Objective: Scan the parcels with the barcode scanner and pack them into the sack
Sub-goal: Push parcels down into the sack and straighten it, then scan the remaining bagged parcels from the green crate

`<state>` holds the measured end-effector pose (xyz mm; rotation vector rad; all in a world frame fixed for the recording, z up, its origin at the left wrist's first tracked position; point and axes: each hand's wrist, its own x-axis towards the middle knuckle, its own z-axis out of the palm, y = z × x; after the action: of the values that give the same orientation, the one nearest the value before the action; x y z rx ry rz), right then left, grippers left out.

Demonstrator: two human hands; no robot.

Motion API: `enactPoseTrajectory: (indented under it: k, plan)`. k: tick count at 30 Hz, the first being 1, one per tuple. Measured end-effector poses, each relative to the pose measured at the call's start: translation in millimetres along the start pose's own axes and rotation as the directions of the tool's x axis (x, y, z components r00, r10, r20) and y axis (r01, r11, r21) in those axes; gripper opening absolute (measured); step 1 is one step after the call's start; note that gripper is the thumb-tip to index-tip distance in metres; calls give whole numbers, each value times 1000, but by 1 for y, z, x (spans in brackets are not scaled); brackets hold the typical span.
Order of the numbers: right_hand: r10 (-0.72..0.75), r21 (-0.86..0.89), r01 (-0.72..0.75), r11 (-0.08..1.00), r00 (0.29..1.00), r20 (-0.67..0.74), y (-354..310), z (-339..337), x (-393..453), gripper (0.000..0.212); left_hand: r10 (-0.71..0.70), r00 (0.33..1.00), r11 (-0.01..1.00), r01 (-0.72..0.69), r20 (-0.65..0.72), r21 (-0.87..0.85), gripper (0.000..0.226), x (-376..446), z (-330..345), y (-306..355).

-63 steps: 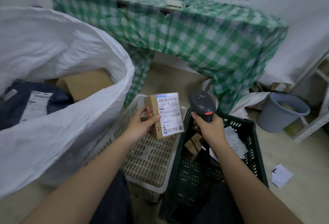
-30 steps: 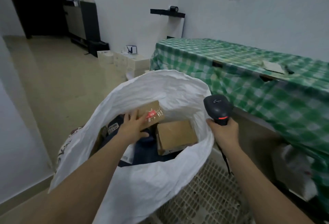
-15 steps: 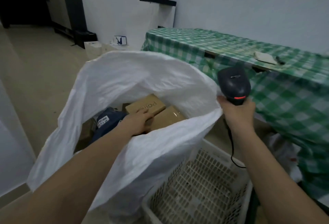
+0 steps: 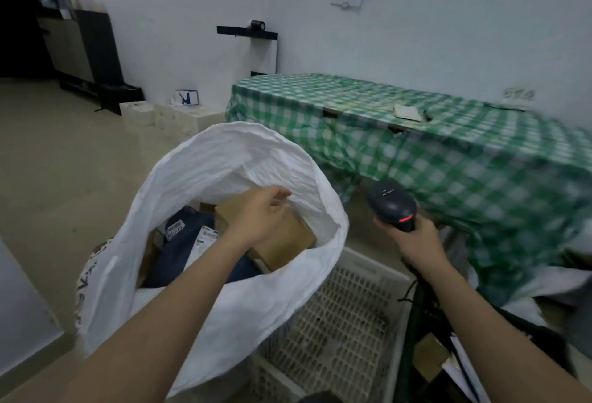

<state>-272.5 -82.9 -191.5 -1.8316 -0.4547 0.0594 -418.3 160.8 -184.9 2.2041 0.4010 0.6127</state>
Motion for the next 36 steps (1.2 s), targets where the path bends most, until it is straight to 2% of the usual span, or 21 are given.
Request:
enactPoseTrajectory:
  k: [2,5,9,11,13,17,20,23,26,30,33,36]
  plan:
    - [10,75,-5,997,998,-69,-8,-29,-20,15,84,995,994,-80,53,-68,22,-13,22,30]
    - [44,118,-25,993,985,-165,-9,-74,-47,7,154,977,987,-144,149,-73,24,-26,63,70]
    - [69,32,-63,997,973,-222,11,-135,-77,16,170,921,985,-159,350,-60,28,-35,126,108]
    - [83,18,-81,997,957,-277,28,-162,-83,33,121,881,993,-107,458,-55,30,-37,160,121]
    - [98,19,-97,995,939,-330,42,-184,-82,41,65,857,997,-73,511,-5,31,-36,195,129]
    - [117,134,-65,989,897,-426,68,-208,-66,20,-69,828,994,11,556,108,31,-28,260,128]
    - [139,195,-58,979,891,-431,87,-206,-44,25,-161,793,982,67,588,178,40,-18,298,117]
    - [148,234,-46,971,886,-440,110,-200,-14,10,-235,741,971,156,629,179,42,1,329,101]
    - [148,264,-30,964,886,-440,130,-192,20,9,-334,691,938,311,641,154,64,27,354,83]
    - [84,156,-16,988,894,-440,161,-190,58,25,-331,692,937,321,642,137,59,58,382,65]
    - [18,-4,-21,1000,912,-410,187,-201,77,17,-300,692,948,291,657,127,53,71,397,56]
    - [-23,-113,-33,993,885,-465,205,-221,84,15,-278,673,954,278,685,114,49,72,410,52]
